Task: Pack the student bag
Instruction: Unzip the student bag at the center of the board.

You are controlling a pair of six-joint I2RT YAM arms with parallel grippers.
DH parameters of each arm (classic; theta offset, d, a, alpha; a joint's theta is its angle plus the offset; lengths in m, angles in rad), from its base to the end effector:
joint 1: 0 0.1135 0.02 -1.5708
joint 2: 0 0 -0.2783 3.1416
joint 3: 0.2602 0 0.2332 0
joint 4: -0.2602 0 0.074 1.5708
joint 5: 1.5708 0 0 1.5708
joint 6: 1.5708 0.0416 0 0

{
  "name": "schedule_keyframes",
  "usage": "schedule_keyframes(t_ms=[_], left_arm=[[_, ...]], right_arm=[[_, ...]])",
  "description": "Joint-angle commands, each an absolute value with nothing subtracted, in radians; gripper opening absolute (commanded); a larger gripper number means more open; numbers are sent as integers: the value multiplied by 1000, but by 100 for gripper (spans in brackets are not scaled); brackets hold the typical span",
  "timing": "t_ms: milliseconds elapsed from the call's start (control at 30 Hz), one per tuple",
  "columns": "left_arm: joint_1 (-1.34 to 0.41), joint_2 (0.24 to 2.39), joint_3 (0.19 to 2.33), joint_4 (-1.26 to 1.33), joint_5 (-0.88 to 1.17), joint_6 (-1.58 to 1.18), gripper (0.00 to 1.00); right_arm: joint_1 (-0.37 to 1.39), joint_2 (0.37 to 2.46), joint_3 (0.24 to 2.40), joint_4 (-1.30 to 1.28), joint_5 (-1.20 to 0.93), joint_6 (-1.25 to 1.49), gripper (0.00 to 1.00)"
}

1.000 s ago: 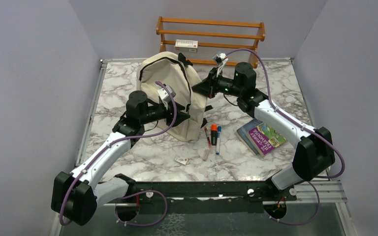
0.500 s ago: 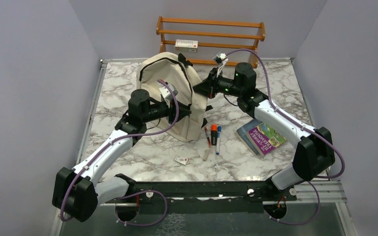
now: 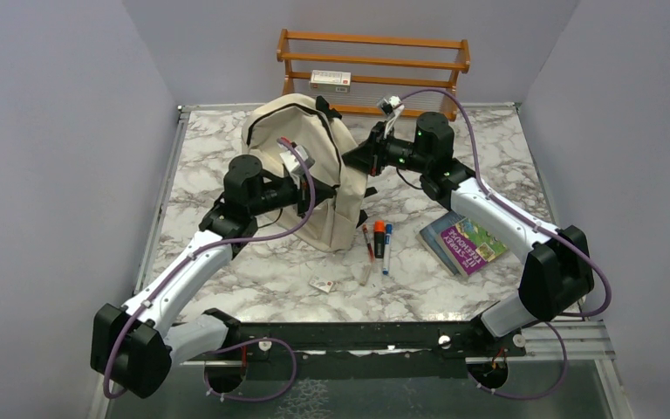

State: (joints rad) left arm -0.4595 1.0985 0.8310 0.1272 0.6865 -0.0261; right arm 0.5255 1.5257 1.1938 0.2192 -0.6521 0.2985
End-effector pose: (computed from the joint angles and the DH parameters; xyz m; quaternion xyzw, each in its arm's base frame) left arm 0.1960 -0.1264 0.3448 0.3684 0.6468 -0.3951 0.5384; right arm 0.2870 0.1956 0.3628 -0.2920 0.6778 0.4716 0.4826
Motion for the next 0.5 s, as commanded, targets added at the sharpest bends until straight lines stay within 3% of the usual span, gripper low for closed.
schedule_keyframes(t_ms=[0,467], left_arm=[[-465,1064,882,77,696,-5,0],[-465,1066,1032,10,739,-138,0]], right_arm=[[529,1504,1179,188,-660,277,0],[529,1503,1178,174,-641,192,0]])
